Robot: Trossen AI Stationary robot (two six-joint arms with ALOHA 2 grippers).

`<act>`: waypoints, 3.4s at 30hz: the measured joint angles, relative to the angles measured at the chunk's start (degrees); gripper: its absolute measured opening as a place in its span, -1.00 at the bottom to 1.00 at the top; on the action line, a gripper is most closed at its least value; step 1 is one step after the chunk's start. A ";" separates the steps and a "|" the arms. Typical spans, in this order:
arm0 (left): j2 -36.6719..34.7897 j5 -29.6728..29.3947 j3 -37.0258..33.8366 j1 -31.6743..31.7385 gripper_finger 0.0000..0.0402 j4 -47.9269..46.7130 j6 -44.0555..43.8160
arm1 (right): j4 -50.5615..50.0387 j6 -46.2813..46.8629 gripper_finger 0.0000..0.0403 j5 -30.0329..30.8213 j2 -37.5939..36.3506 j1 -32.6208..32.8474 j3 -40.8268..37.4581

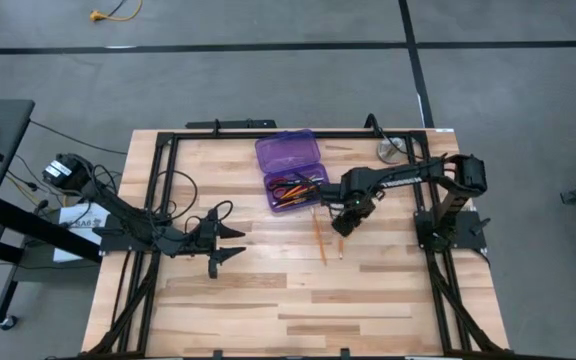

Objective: Pick & place school supplies into a supply box
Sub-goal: Put the light pink pencil into the purple supply box

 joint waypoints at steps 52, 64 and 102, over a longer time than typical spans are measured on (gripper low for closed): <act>0.00 -0.37 0.04 0.00 -0.06 1.09 0.15 | 15.71 -66.48 -0.47 15.90 0.02 2.12 -9.63; 0.00 -0.36 0.04 0.00 -0.06 1.11 0.15 | 19.76 -76.58 -0.47 17.00 1.57 1.64 -12.94; 0.02 -0.35 0.07 0.00 -0.06 1.09 -0.79 | 7.50 -75.53 -1.00 16.43 -4.59 0.07 -4.89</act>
